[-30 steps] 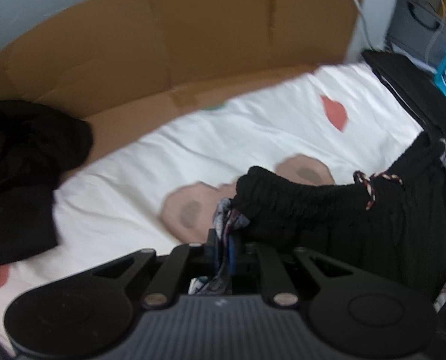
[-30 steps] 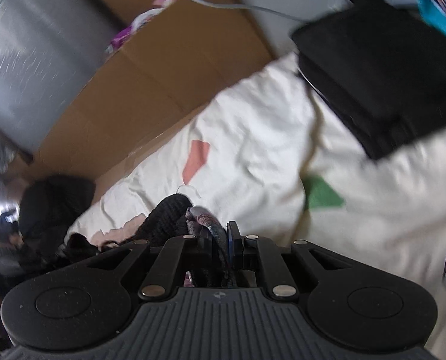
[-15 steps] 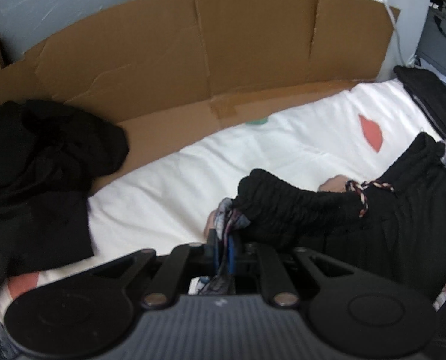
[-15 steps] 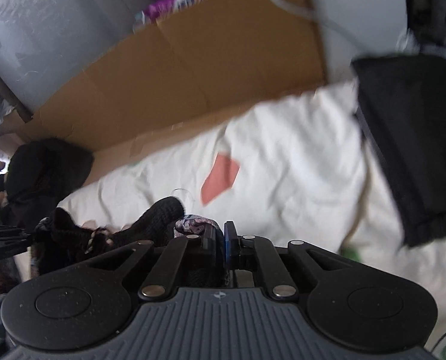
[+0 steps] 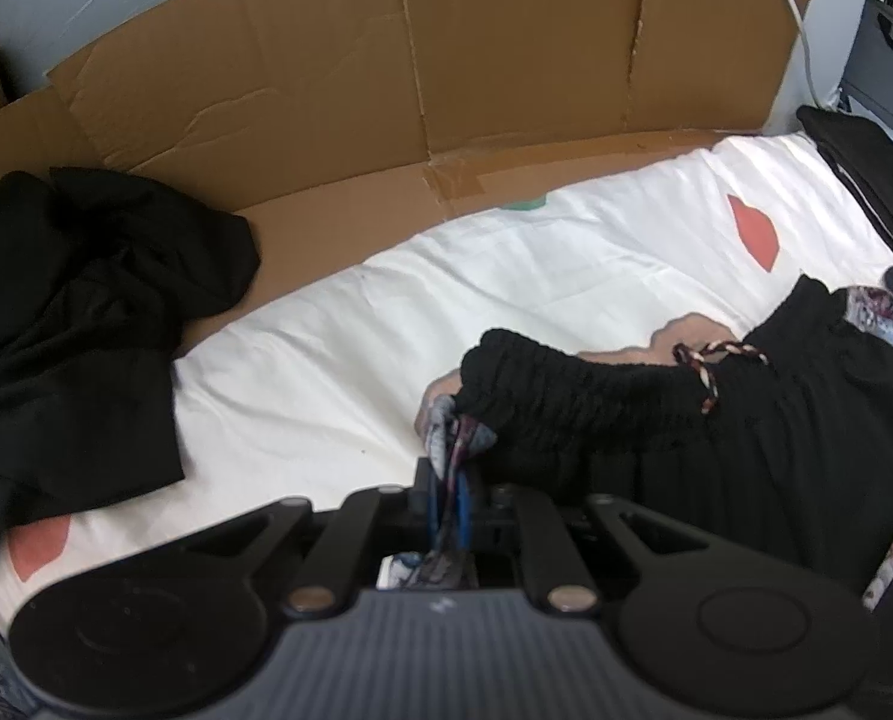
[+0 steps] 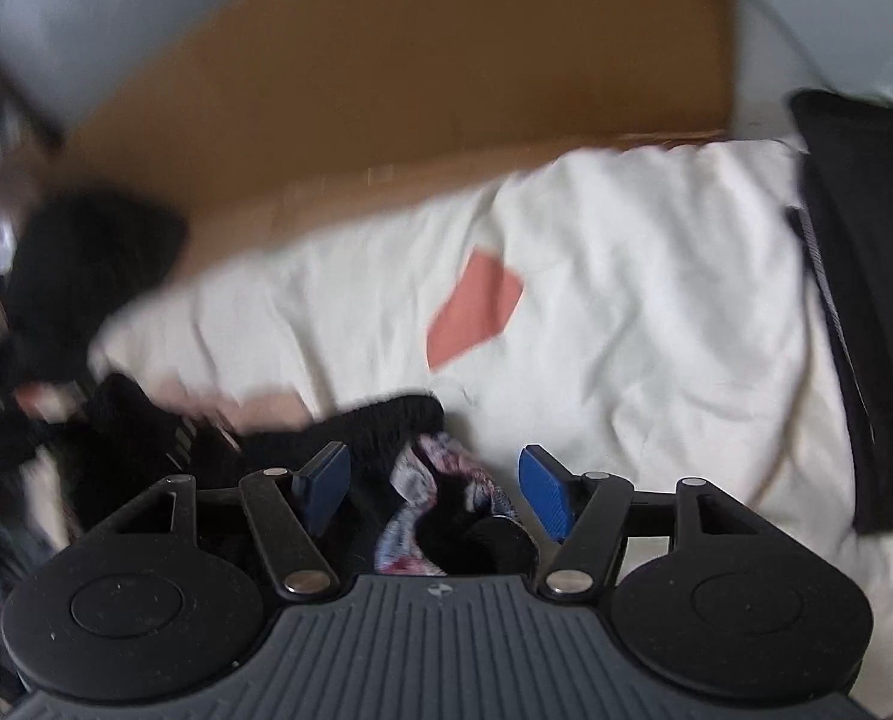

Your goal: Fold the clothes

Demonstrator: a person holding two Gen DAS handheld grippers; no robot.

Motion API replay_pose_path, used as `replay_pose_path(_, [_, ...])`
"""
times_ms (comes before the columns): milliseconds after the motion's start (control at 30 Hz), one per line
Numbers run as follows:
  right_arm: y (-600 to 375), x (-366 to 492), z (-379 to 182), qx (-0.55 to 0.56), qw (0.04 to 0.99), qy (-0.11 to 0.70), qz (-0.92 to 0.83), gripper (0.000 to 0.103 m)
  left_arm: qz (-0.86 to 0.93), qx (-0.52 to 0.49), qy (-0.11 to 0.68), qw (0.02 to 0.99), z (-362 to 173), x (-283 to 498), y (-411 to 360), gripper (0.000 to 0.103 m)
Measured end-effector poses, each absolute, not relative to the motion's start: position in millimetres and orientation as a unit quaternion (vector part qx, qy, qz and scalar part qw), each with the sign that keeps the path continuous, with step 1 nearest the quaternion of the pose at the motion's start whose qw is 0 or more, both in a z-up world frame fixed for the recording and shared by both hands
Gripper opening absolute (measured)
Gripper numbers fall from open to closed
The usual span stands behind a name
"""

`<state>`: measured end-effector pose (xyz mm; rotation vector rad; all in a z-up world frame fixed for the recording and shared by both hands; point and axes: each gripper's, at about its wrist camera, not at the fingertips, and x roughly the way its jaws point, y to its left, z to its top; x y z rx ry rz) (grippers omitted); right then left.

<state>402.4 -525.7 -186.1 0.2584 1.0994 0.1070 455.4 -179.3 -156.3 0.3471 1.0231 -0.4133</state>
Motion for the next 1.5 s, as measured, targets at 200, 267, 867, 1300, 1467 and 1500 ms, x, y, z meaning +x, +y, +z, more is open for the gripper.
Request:
replay_pose_path(200, [-497, 417, -213, 0.044, 0.814, 0.571, 0.100, 0.068, -0.200, 0.167, 0.487, 0.834, -159, 456, -178, 0.007])
replay_pose_path(267, [-499, 416, -217, 0.045, 0.814, 0.571, 0.099, 0.046, -0.200, 0.169, 0.488, 0.833, -161, 457, -178, 0.007])
replay_pose_path(867, [-521, 412, -178, 0.027, 0.848, 0.524, 0.075, 0.007, -0.191, 0.164, 0.497, 0.830, -151, 466, -198, 0.007])
replay_pose_path(1300, [-547, 460, -144, -0.033, 0.868, 0.493, 0.048, 0.007, -0.202, 0.146, 0.468, 0.848, -121, 497, -226, 0.007])
replay_pose_path(1467, [-540, 489, -144, -0.051, 0.876, 0.477, 0.055, 0.007, -0.183, 0.145, 0.462, 0.856, -125, 518, -220, 0.007])
replay_pose_path(1500, [-536, 495, -144, -0.056, 0.877, 0.474, 0.058, 0.007, -0.179, 0.140, 0.462, 0.857, -126, 523, -216, 0.007])
